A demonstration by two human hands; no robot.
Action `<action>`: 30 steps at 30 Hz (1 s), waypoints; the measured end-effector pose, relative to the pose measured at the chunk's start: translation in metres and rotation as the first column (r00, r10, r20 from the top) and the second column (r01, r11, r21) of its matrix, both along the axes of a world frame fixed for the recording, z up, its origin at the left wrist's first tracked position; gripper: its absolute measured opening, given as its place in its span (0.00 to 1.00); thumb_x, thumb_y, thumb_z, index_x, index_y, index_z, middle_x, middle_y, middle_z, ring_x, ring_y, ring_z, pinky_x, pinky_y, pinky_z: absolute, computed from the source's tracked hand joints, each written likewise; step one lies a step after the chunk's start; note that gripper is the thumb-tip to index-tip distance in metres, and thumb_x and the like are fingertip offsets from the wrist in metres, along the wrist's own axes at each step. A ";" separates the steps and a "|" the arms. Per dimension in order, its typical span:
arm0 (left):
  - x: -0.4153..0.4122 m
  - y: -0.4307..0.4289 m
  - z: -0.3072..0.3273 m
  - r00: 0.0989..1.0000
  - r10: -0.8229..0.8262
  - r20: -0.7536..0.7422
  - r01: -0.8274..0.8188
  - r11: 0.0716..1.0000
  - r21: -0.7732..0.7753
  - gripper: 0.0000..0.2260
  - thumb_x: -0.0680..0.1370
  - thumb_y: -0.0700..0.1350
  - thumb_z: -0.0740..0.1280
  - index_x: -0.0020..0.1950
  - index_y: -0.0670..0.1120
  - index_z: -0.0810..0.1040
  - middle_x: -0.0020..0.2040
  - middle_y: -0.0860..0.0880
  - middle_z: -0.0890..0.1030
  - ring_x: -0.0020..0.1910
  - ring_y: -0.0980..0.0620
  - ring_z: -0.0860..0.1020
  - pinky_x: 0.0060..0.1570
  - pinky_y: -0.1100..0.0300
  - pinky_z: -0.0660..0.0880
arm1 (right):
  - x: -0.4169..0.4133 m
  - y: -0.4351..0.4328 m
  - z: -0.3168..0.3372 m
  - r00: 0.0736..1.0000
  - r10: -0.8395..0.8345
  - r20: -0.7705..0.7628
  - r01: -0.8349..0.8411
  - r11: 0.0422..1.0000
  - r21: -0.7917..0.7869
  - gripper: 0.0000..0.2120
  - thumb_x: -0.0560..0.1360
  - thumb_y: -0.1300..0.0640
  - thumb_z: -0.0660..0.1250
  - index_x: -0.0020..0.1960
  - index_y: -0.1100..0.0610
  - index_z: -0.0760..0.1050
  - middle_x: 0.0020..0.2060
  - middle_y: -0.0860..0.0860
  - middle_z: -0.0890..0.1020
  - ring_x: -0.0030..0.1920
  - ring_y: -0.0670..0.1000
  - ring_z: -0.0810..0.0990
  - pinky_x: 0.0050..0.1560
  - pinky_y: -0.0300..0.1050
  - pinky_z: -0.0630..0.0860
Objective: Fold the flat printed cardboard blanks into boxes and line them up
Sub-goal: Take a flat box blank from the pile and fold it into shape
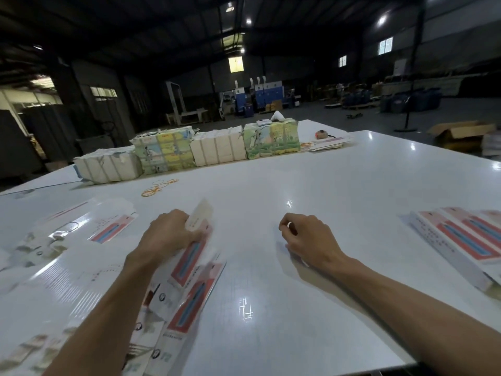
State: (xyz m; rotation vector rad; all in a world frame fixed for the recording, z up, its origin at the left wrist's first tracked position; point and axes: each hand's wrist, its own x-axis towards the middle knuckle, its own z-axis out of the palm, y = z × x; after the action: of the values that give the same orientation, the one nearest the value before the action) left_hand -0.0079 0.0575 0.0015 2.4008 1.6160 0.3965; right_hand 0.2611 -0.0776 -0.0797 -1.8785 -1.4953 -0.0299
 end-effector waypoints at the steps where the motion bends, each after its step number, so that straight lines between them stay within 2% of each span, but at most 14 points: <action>1: 0.006 -0.001 0.002 0.994 -0.058 0.093 0.059 0.998 -0.010 0.14 0.76 0.60 0.74 0.47 0.50 0.85 0.38 0.53 0.86 0.32 0.55 0.85 0.36 0.57 0.82 | 0.000 0.001 0.000 1.000 0.002 -0.005 -0.001 1.000 0.025 0.07 0.81 0.55 0.62 0.47 0.49 0.77 0.30 0.45 0.81 0.34 0.50 0.79 0.41 0.48 0.76; 3: 0.024 -0.009 0.002 0.937 -0.158 0.310 0.201 0.974 -0.109 0.12 0.78 0.57 0.73 0.47 0.49 0.87 0.39 0.52 0.87 0.35 0.53 0.86 0.40 0.54 0.84 | 0.001 0.003 0.001 0.999 0.012 -0.040 -0.007 0.994 0.109 0.06 0.81 0.55 0.64 0.48 0.48 0.79 0.28 0.44 0.79 0.33 0.47 0.77 0.39 0.48 0.75; 6: 0.063 -0.025 -0.009 0.807 -0.207 0.553 0.437 0.840 -0.323 0.12 0.82 0.55 0.70 0.56 0.48 0.85 0.46 0.49 0.89 0.40 0.49 0.87 0.41 0.56 0.83 | 0.003 0.005 0.002 0.995 0.057 -0.082 -0.032 0.962 0.272 0.06 0.83 0.57 0.65 0.54 0.50 0.80 0.29 0.45 0.78 0.31 0.48 0.77 0.37 0.50 0.76; 8: 0.085 -0.034 -0.025 0.727 -0.250 0.639 0.546 0.775 -0.317 0.13 0.84 0.55 0.67 0.61 0.49 0.83 0.51 0.51 0.89 0.44 0.50 0.88 0.41 0.60 0.82 | 0.005 0.004 0.004 0.989 0.089 -0.116 -0.043 0.933 0.357 0.07 0.84 0.57 0.65 0.61 0.50 0.78 0.35 0.46 0.80 0.35 0.49 0.80 0.39 0.48 0.79; 9: 0.092 -0.039 -0.035 0.682 -0.264 0.682 0.583 0.759 -0.289 0.13 0.84 0.55 0.66 0.62 0.49 0.82 0.52 0.51 0.88 0.45 0.49 0.88 0.42 0.61 0.82 | 0.006 0.004 0.005 0.986 0.103 -0.128 -0.046 0.921 0.387 0.09 0.85 0.56 0.65 0.65 0.50 0.76 0.40 0.45 0.81 0.39 0.48 0.81 0.41 0.44 0.80; 11: 0.101 -0.047 -0.056 0.581 -0.237 0.778 0.633 0.732 -0.251 0.14 0.84 0.56 0.67 0.61 0.48 0.81 0.51 0.48 0.88 0.45 0.45 0.88 0.43 0.59 0.82 | 0.007 0.006 0.005 0.988 0.115 -0.102 -0.064 0.912 0.405 0.15 0.85 0.52 0.65 0.71 0.49 0.74 0.50 0.43 0.78 0.48 0.45 0.80 0.44 0.34 0.80; 13: 0.104 -0.053 -0.072 0.501 -0.154 0.851 0.668 0.695 -0.267 0.15 0.82 0.59 0.69 0.59 0.49 0.81 0.49 0.44 0.87 0.42 0.44 0.87 0.43 0.56 0.83 | 0.007 0.010 0.003 0.995 0.097 -0.025 -0.081 0.927 0.366 0.18 0.85 0.46 0.62 0.73 0.47 0.74 0.58 0.43 0.73 0.55 0.42 0.76 0.46 0.28 0.77; 17: 0.105 -0.053 -0.082 0.440 -0.056 0.896 0.691 0.659 -0.298 0.12 0.82 0.58 0.70 0.60 0.53 0.79 0.49 0.42 0.86 0.43 0.42 0.87 0.43 0.55 0.83 | 0.003 0.018 -0.003 0.991 0.103 0.081 -0.121 0.958 0.260 0.18 0.86 0.46 0.61 0.73 0.47 0.77 0.62 0.41 0.70 0.61 0.41 0.76 0.51 0.36 0.80; 20: 0.107 -0.050 -0.078 0.412 -0.076 0.908 0.702 0.662 -0.263 0.14 0.81 0.57 0.68 0.64 0.54 0.75 0.47 0.43 0.85 0.42 0.44 0.87 0.42 0.56 0.82 | -0.001 0.020 0.000 0.992 0.117 0.050 -0.126 0.954 0.273 0.16 0.85 0.47 0.63 0.68 0.48 0.80 0.64 0.40 0.72 0.61 0.40 0.76 0.50 0.35 0.80; 23: 0.111 -0.047 -0.075 0.404 -0.105 0.909 0.728 0.639 -0.249 0.19 0.79 0.58 0.67 0.68 0.55 0.70 0.44 0.46 0.85 0.39 0.48 0.86 0.39 0.59 0.82 | -0.002 0.016 0.010 0.985 0.169 -0.023 -0.156 0.950 0.270 0.08 0.83 0.50 0.67 0.57 0.51 0.82 0.65 0.41 0.73 0.62 0.36 0.74 0.47 0.30 0.80; 24: 0.111 -0.047 -0.074 0.398 -0.097 0.912 0.743 0.617 -0.259 0.22 0.79 0.59 0.67 0.70 0.55 0.68 0.45 0.46 0.85 0.39 0.47 0.87 0.39 0.58 0.82 | 0.000 0.014 0.016 0.982 0.184 -0.048 -0.165 0.949 0.267 0.05 0.83 0.52 0.68 0.54 0.51 0.81 0.64 0.42 0.74 0.62 0.34 0.73 0.48 0.28 0.79; 26: 0.110 -0.047 -0.076 0.378 -0.054 0.924 0.783 0.551 -0.288 0.24 0.81 0.62 0.66 0.73 0.56 0.66 0.50 0.43 0.86 0.45 0.42 0.88 0.43 0.53 0.84 | 0.005 0.012 0.027 0.974 0.211 -0.078 -0.186 0.950 0.250 0.03 0.82 0.53 0.70 0.49 0.51 0.80 0.63 0.46 0.76 0.63 0.40 0.73 0.54 0.34 0.79; 28: 0.108 -0.049 -0.076 0.363 0.001 0.932 0.826 0.461 -0.323 0.23 0.82 0.63 0.63 0.72 0.51 0.70 0.57 0.40 0.85 0.49 0.39 0.87 0.47 0.49 0.84 | 0.010 0.011 0.039 0.960 0.238 -0.145 -0.206 0.957 0.204 0.05 0.81 0.54 0.71 0.46 0.51 0.80 0.62 0.47 0.77 0.62 0.47 0.76 0.56 0.38 0.80; 30: 0.109 -0.051 -0.072 0.362 0.046 0.931 0.855 0.381 -0.351 0.26 0.83 0.64 0.60 0.69 0.46 0.74 0.58 0.39 0.84 0.48 0.41 0.86 0.47 0.50 0.83 | 0.013 0.011 0.049 0.930 0.240 -0.278 -0.201 0.966 0.163 0.07 0.81 0.54 0.72 0.44 0.54 0.82 0.61 0.47 0.79 0.58 0.49 0.80 0.53 0.38 0.81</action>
State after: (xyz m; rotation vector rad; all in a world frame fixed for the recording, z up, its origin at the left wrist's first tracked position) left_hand 0.1010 0.0070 -0.0704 1.3088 0.3050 0.4189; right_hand 0.2746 -0.0661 -0.0308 -1.5240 -1.4481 0.2424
